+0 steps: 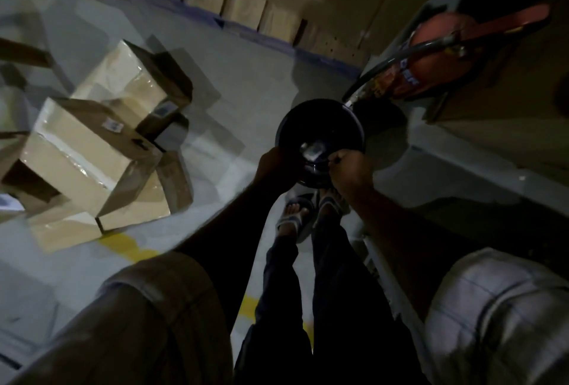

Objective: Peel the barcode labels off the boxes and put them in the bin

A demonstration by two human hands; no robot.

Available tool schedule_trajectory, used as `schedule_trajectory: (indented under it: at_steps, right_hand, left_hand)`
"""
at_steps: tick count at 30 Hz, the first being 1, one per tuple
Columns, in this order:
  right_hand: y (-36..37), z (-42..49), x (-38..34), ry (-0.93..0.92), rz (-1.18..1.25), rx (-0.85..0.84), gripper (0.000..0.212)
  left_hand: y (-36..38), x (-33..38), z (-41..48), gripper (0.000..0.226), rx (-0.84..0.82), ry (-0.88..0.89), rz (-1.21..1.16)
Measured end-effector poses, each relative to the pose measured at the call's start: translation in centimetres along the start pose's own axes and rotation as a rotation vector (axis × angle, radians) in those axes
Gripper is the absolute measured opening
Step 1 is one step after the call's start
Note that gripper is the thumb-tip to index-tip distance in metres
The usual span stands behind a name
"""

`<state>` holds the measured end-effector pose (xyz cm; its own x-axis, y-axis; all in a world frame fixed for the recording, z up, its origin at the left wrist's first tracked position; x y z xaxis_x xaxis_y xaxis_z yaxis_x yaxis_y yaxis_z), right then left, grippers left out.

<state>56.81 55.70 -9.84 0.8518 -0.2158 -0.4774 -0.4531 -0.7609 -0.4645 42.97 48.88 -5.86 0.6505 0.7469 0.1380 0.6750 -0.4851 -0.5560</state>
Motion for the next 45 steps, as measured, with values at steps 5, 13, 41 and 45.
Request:
schedule_trajectory:
  at_steps: [5,13,41,45]
  right_hand:
    - [1.1,-2.5,-4.6,-0.097,-0.065,-0.011,0.025]
    - [7.9,-8.1,-18.4,-0.384,-0.194,-0.261,0.024]
    - [52.3,2.1,-32.9,-0.230,-0.405,-0.460,0.073]
    - [50.2,-2.3,-36.8,-0.434,-0.398,-0.406,0.077]
  left_hand:
    - [-2.1,-2.9,-3.0,0.034,0.064,-0.033,-0.102]
    - [-7.0,-17.9,-9.8,0.047,0.154,-0.286,-0.292]
    - [2.0,-62.2,5.0,0.106,0.247,-0.625,-0.933]
    - [0.3,-63.0,0.9,0.115,0.259,-0.611,-0.833]
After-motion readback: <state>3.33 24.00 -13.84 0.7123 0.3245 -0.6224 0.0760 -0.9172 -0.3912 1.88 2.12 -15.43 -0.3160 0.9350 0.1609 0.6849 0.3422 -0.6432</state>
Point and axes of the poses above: each hand's wrist, its own z-axis towards the middle knuckle, its own y-axis out of the palm, x = y × z, the point moved 3 cm from there along z, towards the middle knuckle, and after that the axes turned 13 degrees about z, right-handed, at the moved point
